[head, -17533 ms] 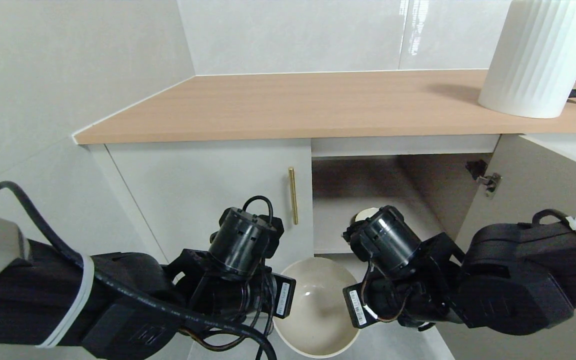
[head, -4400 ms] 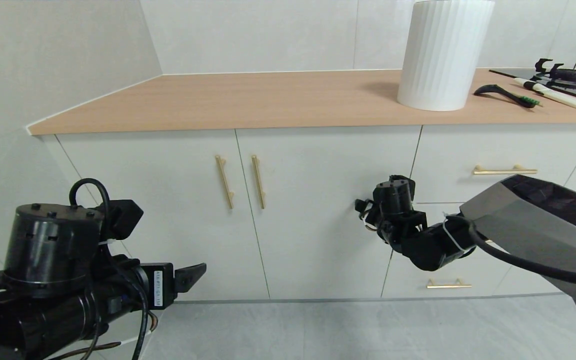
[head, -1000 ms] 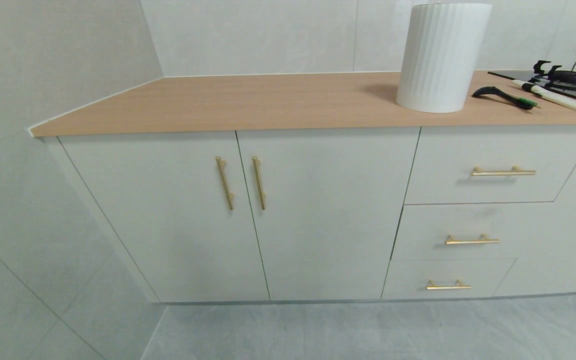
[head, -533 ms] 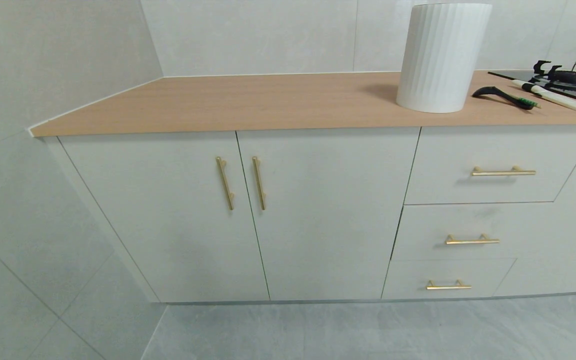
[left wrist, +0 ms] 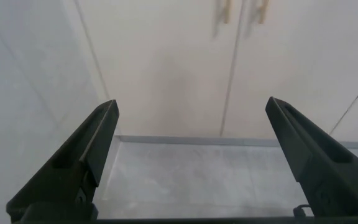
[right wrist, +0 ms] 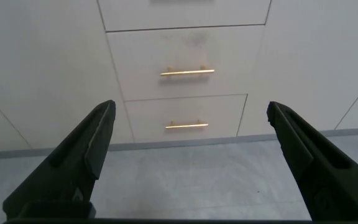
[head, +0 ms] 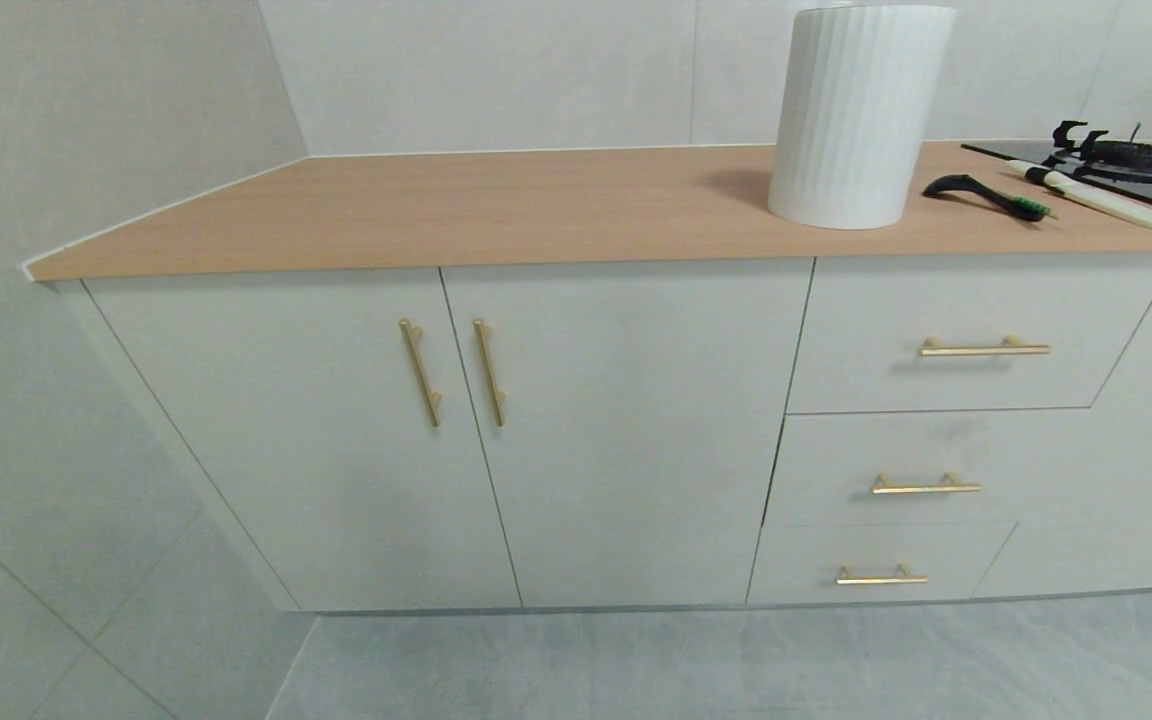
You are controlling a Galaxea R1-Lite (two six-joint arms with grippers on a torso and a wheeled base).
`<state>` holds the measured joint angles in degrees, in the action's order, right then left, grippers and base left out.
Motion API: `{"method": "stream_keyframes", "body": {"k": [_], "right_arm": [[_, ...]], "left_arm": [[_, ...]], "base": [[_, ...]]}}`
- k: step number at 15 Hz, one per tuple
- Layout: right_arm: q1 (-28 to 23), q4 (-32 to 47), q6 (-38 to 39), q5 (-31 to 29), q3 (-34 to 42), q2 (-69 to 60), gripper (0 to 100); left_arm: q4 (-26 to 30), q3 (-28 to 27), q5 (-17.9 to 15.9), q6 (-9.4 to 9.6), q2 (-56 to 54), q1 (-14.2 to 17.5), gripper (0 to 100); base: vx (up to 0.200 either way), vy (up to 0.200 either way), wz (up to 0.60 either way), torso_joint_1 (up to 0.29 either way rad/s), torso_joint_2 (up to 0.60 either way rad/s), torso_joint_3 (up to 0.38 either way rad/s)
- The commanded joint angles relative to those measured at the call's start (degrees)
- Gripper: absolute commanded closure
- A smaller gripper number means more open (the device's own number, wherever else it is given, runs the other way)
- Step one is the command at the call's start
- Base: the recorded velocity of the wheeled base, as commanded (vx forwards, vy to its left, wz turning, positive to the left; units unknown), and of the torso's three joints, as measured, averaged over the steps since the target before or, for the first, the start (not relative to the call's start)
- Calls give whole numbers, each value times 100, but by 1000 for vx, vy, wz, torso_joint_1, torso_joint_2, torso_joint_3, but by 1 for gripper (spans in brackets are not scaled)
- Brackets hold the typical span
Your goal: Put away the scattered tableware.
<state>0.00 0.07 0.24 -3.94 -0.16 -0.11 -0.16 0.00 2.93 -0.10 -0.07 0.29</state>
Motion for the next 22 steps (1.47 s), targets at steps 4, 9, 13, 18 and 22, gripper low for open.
{"method": "stream_keyframes", "body": {"k": [4, 9, 13, 18, 22], "right_arm": [[0, 1, -7, -2, -2, 11, 0], [0, 1, -7, -2, -2, 11, 0], [0, 1, -7, -2, -2, 11, 0], [0, 1, -7, -2, -2, 11, 0], [0, 1, -7, -2, -2, 11, 0]], "left_arm": [[7, 0, 6, -8, 7, -12, 0], [-2, 0, 6, -25, 7, -3, 0], [7, 0, 6, -25, 7, -12, 0], [7, 0, 6, -8, 7, -3, 0], [-2, 0, 6, -25, 7, -3, 0]], "base": [[0, -200, 0, 2, 1, 4], [0, -160, 0, 4, 2, 0], [0, 0, 0, 0, 0, 0], [120, 0, 0, 3, 2, 1], [200, 0, 0, 6, 2, 6]]}}
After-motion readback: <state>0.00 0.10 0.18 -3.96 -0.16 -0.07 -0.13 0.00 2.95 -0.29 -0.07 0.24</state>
